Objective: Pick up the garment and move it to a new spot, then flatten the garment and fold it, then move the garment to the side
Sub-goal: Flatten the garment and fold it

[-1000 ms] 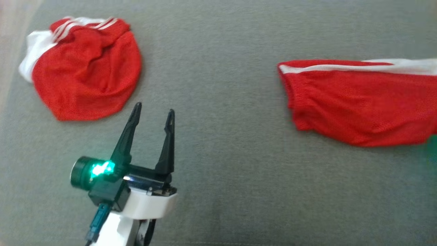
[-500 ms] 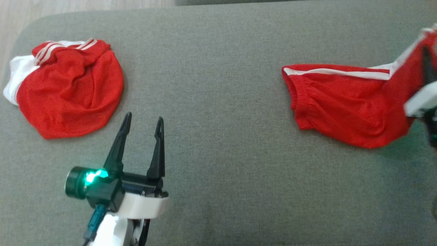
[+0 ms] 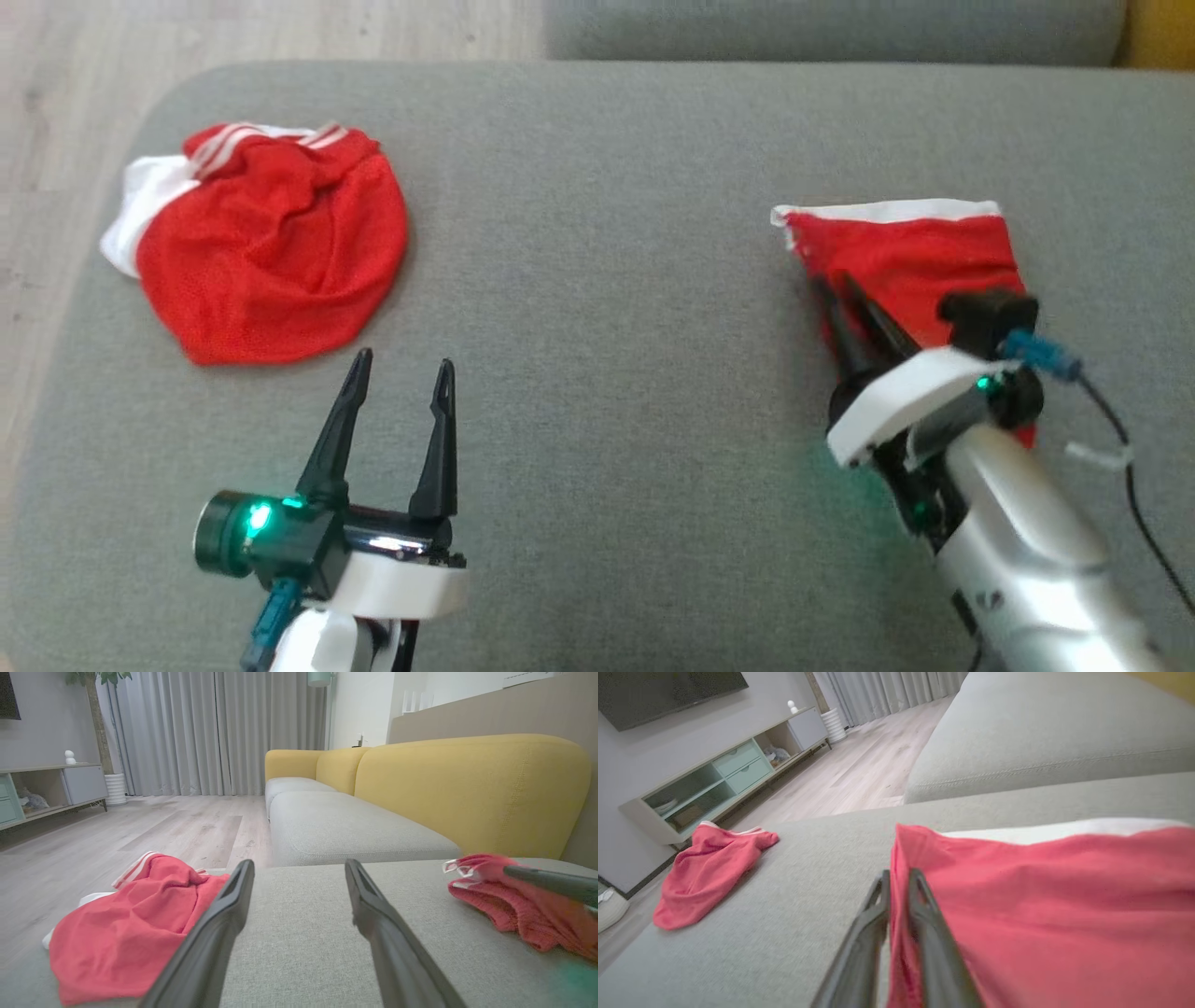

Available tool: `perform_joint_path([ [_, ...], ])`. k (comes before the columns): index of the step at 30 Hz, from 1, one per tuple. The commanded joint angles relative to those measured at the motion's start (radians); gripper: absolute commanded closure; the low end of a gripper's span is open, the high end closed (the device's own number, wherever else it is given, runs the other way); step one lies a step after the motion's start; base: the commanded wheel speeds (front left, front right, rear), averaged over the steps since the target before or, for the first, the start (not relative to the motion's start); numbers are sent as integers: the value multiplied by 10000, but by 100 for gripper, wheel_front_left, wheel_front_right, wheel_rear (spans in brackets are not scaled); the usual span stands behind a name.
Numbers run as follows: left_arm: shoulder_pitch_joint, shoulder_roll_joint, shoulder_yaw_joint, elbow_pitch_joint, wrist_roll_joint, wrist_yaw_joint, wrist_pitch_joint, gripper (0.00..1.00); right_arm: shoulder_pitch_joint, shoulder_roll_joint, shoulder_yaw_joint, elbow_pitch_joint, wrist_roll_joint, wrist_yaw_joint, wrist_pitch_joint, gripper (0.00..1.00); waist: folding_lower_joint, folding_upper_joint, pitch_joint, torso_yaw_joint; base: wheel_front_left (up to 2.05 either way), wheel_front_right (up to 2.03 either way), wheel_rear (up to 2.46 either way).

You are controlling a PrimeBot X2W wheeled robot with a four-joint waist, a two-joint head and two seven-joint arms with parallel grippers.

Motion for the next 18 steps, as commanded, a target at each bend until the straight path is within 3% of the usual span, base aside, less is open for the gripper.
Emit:
perform_joint_path([
  [1, -120, -15, 328, -292, 82, 43, -49, 0, -84, 23, 72, -378, -34, 65, -221, 0, 0, -1, -205, 131, 0, 0, 0],
  [9, 699, -49, 545, -218, 97, 389, -49, 0, 1449, -473, -604, -1063, -613, 65, -1379, 0, 0, -1, -1532, 71, 0, 0, 0],
  [14, 1069, -63, 610, -245, 23, 790, -49, 0, 3177, -310, -2422, -2575, -1534, 65, -1423, 0, 0, -1, -2019, 16, 0, 0, 0],
  [18, 1282, -66, 652, 25, -76, 993, -49, 0, 4521, -109, -3014, -3241, -2433, 65, -1425, 0, 0, -1, -2255, 26, 0, 0, 0],
])
